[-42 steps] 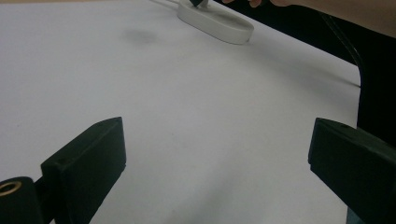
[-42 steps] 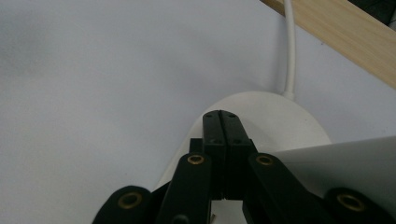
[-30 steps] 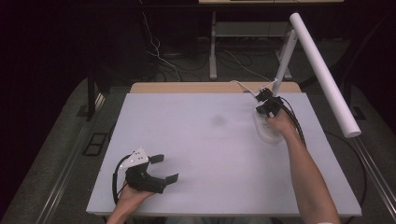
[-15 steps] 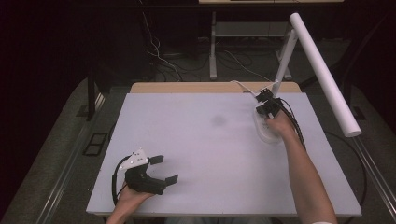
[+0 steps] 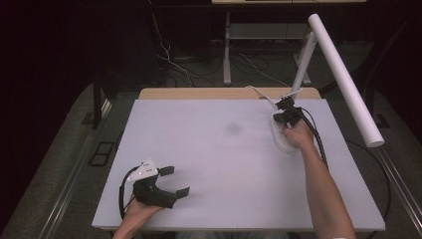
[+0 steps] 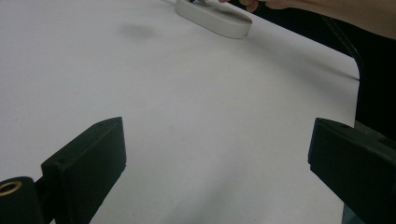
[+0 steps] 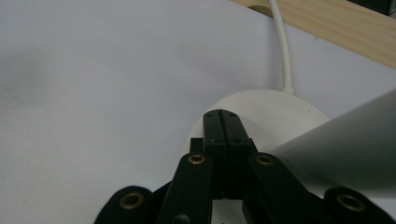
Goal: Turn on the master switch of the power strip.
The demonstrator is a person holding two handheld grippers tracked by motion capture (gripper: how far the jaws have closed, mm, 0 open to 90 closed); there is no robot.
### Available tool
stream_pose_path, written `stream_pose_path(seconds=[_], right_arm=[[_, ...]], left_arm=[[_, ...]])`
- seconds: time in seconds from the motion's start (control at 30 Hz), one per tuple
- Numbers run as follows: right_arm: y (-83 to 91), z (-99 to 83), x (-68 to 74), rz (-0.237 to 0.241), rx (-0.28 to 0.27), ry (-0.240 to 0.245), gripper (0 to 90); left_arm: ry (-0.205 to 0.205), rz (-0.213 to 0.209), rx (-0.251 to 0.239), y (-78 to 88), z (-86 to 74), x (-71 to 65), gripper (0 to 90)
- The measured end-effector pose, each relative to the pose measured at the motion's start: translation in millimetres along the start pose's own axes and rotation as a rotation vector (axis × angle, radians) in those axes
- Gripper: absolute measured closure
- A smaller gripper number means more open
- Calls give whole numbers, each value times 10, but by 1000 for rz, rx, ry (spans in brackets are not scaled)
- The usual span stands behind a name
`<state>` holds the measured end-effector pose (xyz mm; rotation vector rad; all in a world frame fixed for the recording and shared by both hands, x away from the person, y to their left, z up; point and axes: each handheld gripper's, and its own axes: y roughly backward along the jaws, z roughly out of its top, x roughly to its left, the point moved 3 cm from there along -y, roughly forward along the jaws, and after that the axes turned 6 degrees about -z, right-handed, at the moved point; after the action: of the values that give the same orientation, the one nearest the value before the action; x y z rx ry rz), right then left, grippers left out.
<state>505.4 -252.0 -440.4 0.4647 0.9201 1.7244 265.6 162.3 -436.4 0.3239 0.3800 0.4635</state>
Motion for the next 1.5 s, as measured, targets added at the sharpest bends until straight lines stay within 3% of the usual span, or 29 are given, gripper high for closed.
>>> stream_pose_path(seconds=[0.13, 0.3, 0.43, 0.6, 1.5], right_arm=[[7, 10, 25, -9, 5, 18, 899], [29, 47, 89, -53, 18, 106, 897], [58, 55, 102, -72, 24, 122, 897], [120, 64, 90, -90, 14, 106, 897], [535, 43, 284, -16, -51, 141, 876]], left_arm=[[1, 1, 3, -9, 0, 12, 32], [1, 3, 0, -7, 4, 11, 32], [2, 1, -4, -10, 8, 2, 32], [3, 1, -2, -11, 9, 11, 32], [-1, -9, -1, -38, 14, -13, 33]])
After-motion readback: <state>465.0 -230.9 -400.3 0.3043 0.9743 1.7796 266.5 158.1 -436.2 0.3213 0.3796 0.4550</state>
